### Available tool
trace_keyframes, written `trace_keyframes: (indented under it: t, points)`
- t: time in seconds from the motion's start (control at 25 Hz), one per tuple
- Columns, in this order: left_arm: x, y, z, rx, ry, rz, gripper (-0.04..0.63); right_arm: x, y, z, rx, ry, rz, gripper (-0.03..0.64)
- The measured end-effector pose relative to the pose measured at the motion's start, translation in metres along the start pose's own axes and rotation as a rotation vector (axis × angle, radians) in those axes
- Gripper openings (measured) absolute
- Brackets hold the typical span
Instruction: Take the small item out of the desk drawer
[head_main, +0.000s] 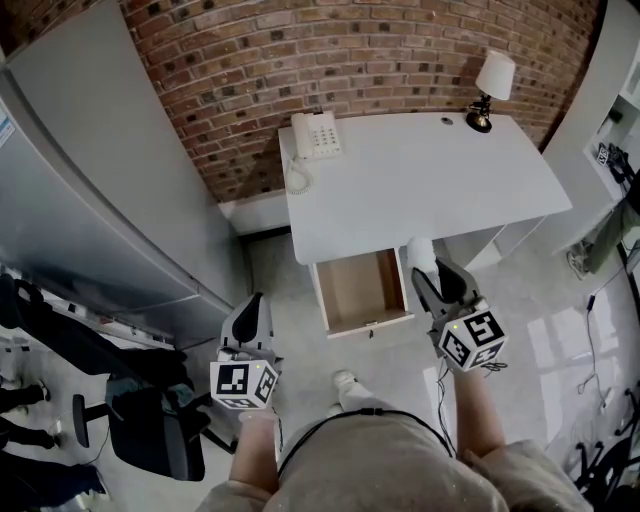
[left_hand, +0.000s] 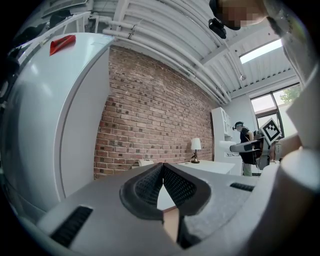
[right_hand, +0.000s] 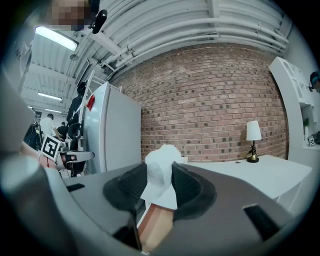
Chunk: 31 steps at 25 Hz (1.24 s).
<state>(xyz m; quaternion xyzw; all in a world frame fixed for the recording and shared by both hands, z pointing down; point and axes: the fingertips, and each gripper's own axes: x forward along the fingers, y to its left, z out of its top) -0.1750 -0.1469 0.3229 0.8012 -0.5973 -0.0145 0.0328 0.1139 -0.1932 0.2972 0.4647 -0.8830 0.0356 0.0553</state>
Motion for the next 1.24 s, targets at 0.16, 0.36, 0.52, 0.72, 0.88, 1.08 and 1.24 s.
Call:
trace_keyframes:
  t: [0.16,0.36,0.52,0.72,0.88,1.08,1.24]
  points:
    - [-0.001,-0.001,-0.001,0.004,0.0,0.0,0.006,-0.003,-0.001,0.001,-0.004,-0.01,-0.008,0.158]
    - [-0.005,0.0,-0.003,0.002,0.005,0.004,0.006,-0.006,0.004,-0.004,-0.01,-0.006,-0.007,0.158]
    - [-0.006,0.0,-0.002,0.002,0.006,0.002,0.006,-0.007,0.005,-0.004,-0.011,-0.003,-0.009,0.158]
    - [-0.005,0.002,-0.006,-0.002,0.008,0.003,0.006,-0.004,0.009,-0.007,-0.014,0.002,-0.001,0.158]
    - [-0.003,0.002,-0.007,-0.003,0.008,-0.002,0.006,-0.004,0.011,-0.008,-0.019,0.003,0.0,0.158]
    - [-0.001,0.001,-0.008,-0.002,0.009,-0.006,0.006,-0.003,0.008,-0.008,-0.018,0.003,-0.005,0.158]
    - [0.002,0.002,-0.01,-0.001,0.009,-0.005,0.006,0.0,0.007,-0.009,-0.015,0.001,-0.006,0.16]
